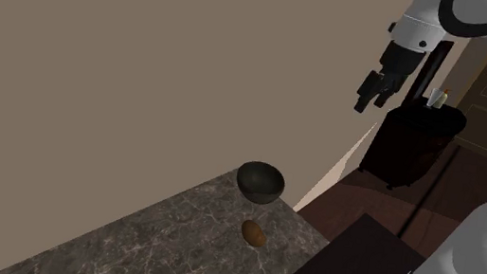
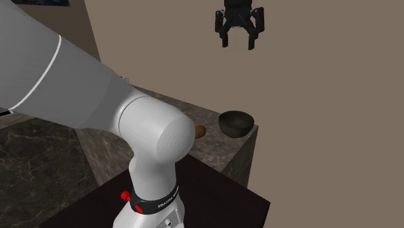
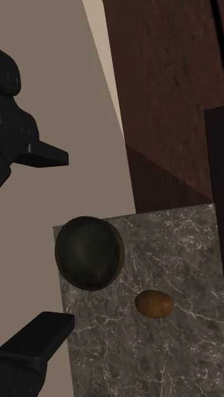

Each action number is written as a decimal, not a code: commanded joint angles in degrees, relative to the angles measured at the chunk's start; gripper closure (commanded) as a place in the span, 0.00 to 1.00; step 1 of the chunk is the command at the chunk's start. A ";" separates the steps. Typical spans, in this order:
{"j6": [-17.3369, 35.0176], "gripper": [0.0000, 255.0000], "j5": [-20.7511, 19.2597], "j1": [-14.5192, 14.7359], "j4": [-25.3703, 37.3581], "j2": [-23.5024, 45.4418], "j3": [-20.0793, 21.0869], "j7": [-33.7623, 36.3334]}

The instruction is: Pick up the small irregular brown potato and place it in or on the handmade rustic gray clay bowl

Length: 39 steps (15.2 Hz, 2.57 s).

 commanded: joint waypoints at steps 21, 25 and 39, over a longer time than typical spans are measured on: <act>42.76 0.00 12.01 6.96 -27.13 13.66 7.74 10.15; 53.46 0.00 15.32 9.40 -28.30 22.50 9.33 11.32; 82.33 0.00 38.34 14.84 -19.30 57.23 17.23 1.07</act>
